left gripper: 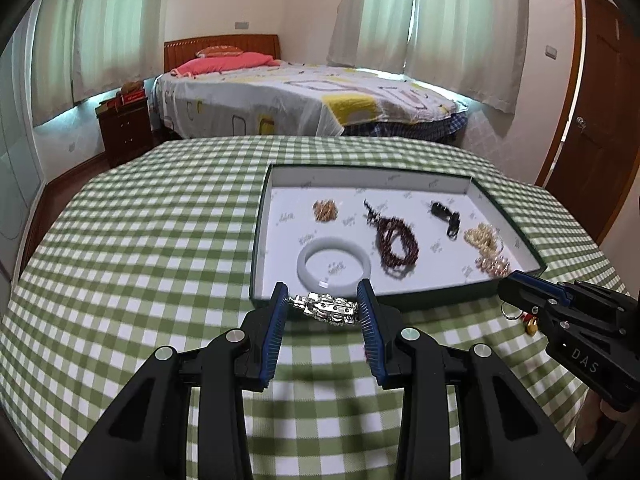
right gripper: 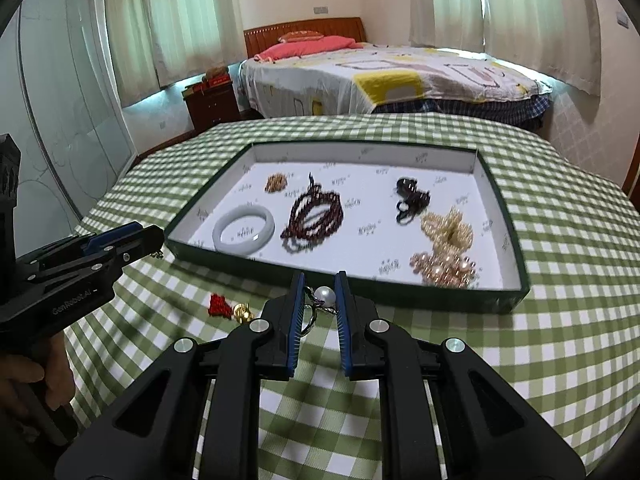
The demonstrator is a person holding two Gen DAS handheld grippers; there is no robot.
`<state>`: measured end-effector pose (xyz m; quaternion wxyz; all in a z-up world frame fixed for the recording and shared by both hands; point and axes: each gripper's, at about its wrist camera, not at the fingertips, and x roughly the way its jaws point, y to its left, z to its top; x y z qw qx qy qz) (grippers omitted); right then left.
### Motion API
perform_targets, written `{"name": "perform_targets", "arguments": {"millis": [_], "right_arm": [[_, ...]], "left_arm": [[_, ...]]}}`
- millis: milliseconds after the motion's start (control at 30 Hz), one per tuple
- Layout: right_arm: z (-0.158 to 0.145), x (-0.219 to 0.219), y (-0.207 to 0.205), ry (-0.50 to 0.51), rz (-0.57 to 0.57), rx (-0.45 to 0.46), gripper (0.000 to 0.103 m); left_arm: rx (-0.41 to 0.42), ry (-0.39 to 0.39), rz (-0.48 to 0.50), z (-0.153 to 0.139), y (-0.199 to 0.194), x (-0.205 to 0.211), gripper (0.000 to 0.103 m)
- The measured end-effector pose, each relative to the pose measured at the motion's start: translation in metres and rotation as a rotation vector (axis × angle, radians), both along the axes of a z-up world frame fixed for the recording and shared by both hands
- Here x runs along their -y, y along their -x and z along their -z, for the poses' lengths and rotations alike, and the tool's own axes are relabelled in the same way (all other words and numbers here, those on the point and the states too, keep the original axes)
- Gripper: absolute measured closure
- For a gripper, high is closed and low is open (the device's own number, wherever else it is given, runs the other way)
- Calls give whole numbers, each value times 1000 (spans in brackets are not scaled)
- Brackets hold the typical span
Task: Organize jewelry
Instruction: 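Lower the left gripper onto the silver link bracelet and close it, then carry the bracelet with the left gripper while the right gripper carries the ring into the box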
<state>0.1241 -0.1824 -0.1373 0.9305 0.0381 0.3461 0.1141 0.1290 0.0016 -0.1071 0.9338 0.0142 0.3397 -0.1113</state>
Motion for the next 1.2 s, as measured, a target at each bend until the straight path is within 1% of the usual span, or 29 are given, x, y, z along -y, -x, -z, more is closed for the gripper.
{"name": "perform_targets", "arguments": {"millis": [267,500,667,800,933,1033,1200], "right_arm": [[-26,13,-18,-6,26,70,87],[-45,21,-52,-10,38,130,87],[-51,22,-81,-11,32,156,87],[-42,19,-106,-1,18,141,87],[-18,16,-133,0,11,80,87],[-3,15,-145,-6,5,30,87],[19,15,-162,1,2,-63,87]], "left_arm": [[60,7,28,-19,-22,12,67],[99,5,42,-26,-58,25,67],[106,15,35,-28,-85,30,67],[73,9,28,-16,-107,35,67],[0,8,12,4,-126,36,67],[-62,6,-6,19,-138,37,67],[-138,2,-31,33,-148,34,67]]}}
